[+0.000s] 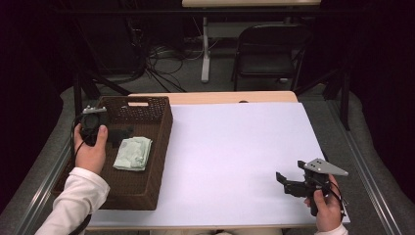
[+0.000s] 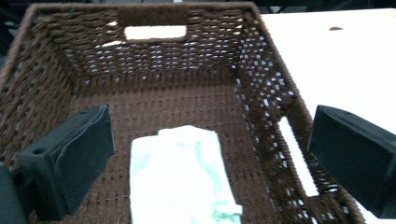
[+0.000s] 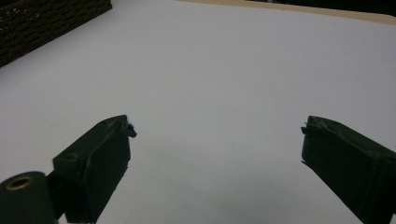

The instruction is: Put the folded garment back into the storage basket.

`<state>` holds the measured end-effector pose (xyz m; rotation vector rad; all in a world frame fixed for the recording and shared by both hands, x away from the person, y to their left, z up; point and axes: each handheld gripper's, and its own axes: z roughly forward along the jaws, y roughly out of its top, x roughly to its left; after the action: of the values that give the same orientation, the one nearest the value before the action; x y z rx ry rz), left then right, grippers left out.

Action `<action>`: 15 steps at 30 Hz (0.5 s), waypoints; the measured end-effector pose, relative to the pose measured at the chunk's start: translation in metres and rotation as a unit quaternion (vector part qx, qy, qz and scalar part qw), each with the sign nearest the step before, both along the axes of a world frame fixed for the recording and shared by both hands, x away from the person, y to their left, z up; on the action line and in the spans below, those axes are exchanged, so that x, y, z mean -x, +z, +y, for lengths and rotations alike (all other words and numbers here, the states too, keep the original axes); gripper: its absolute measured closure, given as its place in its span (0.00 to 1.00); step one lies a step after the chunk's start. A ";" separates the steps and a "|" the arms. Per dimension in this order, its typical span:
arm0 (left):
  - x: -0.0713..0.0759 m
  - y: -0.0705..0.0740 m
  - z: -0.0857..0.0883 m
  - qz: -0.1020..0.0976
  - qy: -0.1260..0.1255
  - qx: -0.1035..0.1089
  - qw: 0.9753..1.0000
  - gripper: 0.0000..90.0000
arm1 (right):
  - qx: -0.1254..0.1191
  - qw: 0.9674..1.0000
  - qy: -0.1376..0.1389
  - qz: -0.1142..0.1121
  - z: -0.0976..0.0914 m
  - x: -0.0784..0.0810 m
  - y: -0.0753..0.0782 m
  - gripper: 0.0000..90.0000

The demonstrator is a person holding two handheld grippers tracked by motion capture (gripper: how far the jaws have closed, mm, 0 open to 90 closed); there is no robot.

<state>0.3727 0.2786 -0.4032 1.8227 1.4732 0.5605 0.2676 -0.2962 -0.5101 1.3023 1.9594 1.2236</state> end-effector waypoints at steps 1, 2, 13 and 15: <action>0.000 0.001 -0.002 -0.003 -0.001 -0.001 1.000 0.00 | 0.000 1.000 0.000 -0.001 0.000 0.000 0.000 0.08; 0.001 0.003 -0.007 -0.003 -0.010 -0.001 1.000 0.00 | 0.001 1.000 0.000 0.000 0.000 0.000 0.000 0.08; 0.005 0.011 -0.032 -0.008 -0.050 0.014 0.999 0.00 | -0.003 1.000 -0.001 -0.002 0.000 0.001 0.001 0.08; 0.006 0.012 -0.037 -0.006 -0.059 0.013 0.998 0.00 | -0.003 1.000 -0.001 -0.002 0.000 0.001 0.001 0.08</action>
<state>0.3668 0.2411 -0.3911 1.8683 1.3496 0.4915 0.2669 -0.2960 -0.5093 1.3022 1.9527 1.2306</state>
